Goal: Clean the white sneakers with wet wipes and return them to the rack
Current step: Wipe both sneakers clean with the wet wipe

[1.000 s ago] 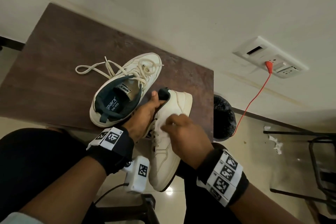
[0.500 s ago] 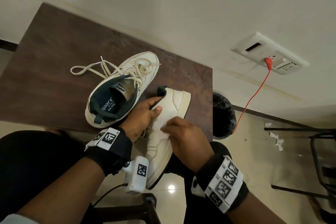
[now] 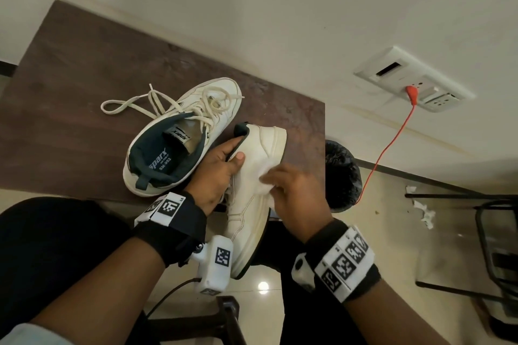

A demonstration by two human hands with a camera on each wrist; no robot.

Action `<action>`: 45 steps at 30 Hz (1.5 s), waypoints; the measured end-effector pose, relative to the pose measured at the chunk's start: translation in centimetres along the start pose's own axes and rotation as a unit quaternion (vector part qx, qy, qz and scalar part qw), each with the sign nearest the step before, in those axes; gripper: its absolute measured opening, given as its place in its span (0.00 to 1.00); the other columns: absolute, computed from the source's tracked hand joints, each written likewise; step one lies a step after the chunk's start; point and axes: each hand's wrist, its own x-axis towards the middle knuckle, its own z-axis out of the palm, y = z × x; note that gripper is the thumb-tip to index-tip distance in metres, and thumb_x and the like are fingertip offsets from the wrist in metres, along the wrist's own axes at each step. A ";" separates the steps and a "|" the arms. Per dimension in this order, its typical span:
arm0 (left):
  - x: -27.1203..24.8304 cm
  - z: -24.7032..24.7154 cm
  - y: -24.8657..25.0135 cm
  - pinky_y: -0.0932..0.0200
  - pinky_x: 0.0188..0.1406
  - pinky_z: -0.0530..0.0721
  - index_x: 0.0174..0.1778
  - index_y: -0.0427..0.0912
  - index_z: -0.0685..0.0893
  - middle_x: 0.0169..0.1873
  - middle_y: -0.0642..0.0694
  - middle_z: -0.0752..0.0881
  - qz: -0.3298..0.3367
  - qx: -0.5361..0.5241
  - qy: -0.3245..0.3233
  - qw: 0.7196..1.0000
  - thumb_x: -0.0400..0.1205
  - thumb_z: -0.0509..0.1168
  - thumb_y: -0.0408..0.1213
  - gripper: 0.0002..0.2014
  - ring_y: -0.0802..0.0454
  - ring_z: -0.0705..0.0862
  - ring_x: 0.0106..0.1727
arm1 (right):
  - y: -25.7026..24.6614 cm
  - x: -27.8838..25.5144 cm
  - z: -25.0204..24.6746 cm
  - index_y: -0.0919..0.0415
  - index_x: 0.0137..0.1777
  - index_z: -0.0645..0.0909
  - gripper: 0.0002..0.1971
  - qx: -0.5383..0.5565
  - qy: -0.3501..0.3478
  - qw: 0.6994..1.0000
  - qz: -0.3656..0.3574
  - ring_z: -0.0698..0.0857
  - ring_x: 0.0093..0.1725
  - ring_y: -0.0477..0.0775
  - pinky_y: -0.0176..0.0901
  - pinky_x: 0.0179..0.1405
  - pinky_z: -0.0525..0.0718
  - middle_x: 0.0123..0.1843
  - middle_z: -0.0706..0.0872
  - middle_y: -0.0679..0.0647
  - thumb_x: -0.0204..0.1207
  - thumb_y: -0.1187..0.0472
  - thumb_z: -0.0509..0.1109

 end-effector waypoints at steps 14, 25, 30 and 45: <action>0.5 0.1 -0.3 0.64 0.58 0.83 0.71 0.47 0.74 0.61 0.52 0.84 0.049 -0.057 -0.013 0.997 0.86 0.54 0.25 0.20 0.60 0.85 0.59 | 1.8 2.9 -0.1 0.64 0.49 0.89 0.10 -0.033 0.058 0.997 0.050 0.87 0.45 0.56 0.41 0.50 0.82 0.47 0.90 0.57 0.72 0.72 0.70; 1.1 0.5 -1.0 0.56 0.66 0.80 0.71 0.47 0.76 0.65 0.49 0.83 0.053 -0.058 0.026 0.997 0.86 0.55 0.26 0.19 0.54 0.82 0.66 | 0.0 -2.3 -1.9 0.62 0.47 0.90 0.12 0.013 -0.060 0.998 -0.007 0.88 0.45 0.52 0.40 0.47 0.83 0.47 0.90 0.55 0.68 0.75 0.72; 1.1 0.4 -0.9 0.55 0.64 0.82 0.72 0.44 0.76 0.65 0.46 0.84 0.043 -0.062 -0.002 0.997 0.86 0.55 0.27 0.19 0.51 0.83 0.65 | 0.7 1.1 -0.6 0.64 0.49 0.89 0.11 -0.020 -0.003 1.000 0.018 0.87 0.47 0.56 0.40 0.49 0.81 0.48 0.89 0.57 0.70 0.74 0.70; 1.4 1.6 -0.5 0.58 0.65 0.80 0.70 0.47 0.78 0.63 0.51 0.85 0.056 0.006 0.021 0.998 0.85 0.58 0.30 0.18 0.56 0.82 0.64 | -0.1 -1.9 -1.7 0.63 0.48 0.89 0.14 -0.039 -0.074 0.993 -0.079 0.87 0.44 0.58 0.50 0.41 0.87 0.46 0.88 0.57 0.66 0.76 0.72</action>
